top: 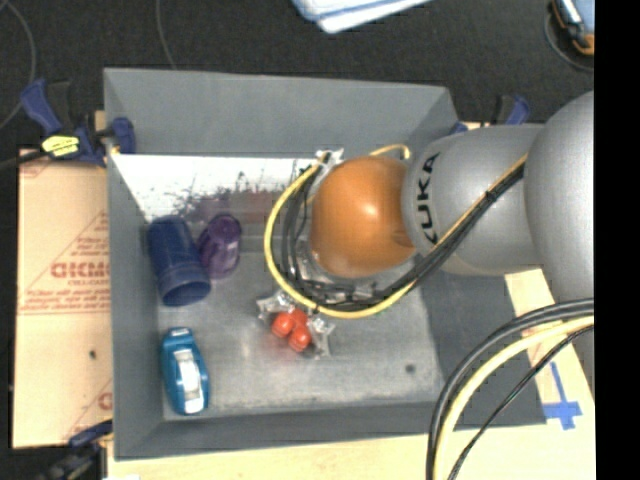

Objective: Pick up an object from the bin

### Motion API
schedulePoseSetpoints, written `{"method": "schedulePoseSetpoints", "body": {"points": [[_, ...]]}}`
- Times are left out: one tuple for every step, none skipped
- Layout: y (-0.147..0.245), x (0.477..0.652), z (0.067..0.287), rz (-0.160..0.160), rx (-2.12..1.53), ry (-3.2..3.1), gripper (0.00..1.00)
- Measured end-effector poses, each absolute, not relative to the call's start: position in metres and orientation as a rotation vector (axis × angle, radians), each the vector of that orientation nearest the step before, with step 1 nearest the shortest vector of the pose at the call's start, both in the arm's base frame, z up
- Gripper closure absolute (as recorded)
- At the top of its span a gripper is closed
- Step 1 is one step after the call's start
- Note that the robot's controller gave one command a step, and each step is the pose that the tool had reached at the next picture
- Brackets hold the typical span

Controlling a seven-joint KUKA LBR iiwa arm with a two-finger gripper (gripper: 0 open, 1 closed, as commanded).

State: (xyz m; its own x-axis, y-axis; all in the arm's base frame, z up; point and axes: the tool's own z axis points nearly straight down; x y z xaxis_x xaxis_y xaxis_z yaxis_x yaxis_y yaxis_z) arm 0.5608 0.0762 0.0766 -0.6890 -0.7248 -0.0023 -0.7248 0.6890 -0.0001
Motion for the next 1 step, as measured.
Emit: {"method": "schedulePoseSetpoints", "body": {"points": [[0.0847, 0.5767, 0.1283, -0.003, -1.259, 2.865, 1.0]]}}
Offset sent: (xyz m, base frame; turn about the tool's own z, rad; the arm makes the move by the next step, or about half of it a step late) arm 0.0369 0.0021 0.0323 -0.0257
